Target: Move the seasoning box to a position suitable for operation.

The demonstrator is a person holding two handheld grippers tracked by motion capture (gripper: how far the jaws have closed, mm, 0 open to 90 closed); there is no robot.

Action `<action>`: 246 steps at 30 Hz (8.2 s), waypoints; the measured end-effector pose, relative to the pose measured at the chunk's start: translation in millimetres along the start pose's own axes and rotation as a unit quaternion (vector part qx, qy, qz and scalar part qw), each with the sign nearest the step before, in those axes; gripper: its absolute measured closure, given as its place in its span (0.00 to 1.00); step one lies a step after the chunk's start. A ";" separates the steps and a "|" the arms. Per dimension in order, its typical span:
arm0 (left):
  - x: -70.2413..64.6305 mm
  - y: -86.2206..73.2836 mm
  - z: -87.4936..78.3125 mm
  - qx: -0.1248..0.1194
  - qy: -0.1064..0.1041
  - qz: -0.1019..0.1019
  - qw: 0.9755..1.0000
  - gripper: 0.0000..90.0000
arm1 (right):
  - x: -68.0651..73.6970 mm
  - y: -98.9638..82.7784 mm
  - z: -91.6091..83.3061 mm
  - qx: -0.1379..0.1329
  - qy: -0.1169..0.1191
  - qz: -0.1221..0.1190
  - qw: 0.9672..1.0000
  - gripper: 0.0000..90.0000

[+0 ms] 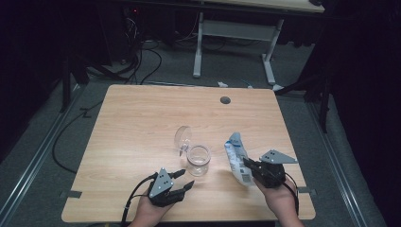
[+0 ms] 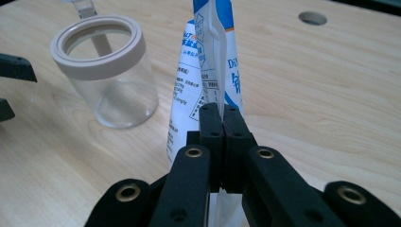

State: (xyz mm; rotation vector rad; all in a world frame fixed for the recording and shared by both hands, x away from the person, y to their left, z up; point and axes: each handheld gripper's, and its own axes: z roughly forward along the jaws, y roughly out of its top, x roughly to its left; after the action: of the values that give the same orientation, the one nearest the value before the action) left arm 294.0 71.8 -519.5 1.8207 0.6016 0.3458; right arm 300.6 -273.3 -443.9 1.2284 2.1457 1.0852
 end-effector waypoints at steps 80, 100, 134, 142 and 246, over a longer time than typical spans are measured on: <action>2.2 -0.6 -5.7 -0.012 0.000 -0.010 1.000 0.54 | -1.4 83.9 5.7 0.322 0.032 -0.074 0.943 1.00; -16.2 4.0 15.0 -0.007 -0.018 -0.004 1.000 0.54 | 2.3 86.2 -2.0 0.320 0.026 -0.063 0.945 1.00; -60.3 28.0 68.1 -0.001 -0.074 0.048 0.996 0.47 | 21.6 100.9 -5.4 0.321 0.034 -0.075 0.943 1.00; -61.7 26.9 67.7 0.001 -0.093 0.050 0.994 0.43 | 32.5 113.1 -10.0 0.319 0.034 -0.082 0.944 1.00; -79.4 44.7 77.6 -0.015 -0.026 0.065 0.997 0.65 | 71.2 152.1 23.5 0.292 0.059 -0.130 0.946 1.00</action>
State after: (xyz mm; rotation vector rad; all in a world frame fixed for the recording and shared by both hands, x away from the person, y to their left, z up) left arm 278.6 -44.9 -497.8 1.8380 0.4409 0.3923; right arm 359.0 -156.9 -335.2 1.0753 2.7422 0.4234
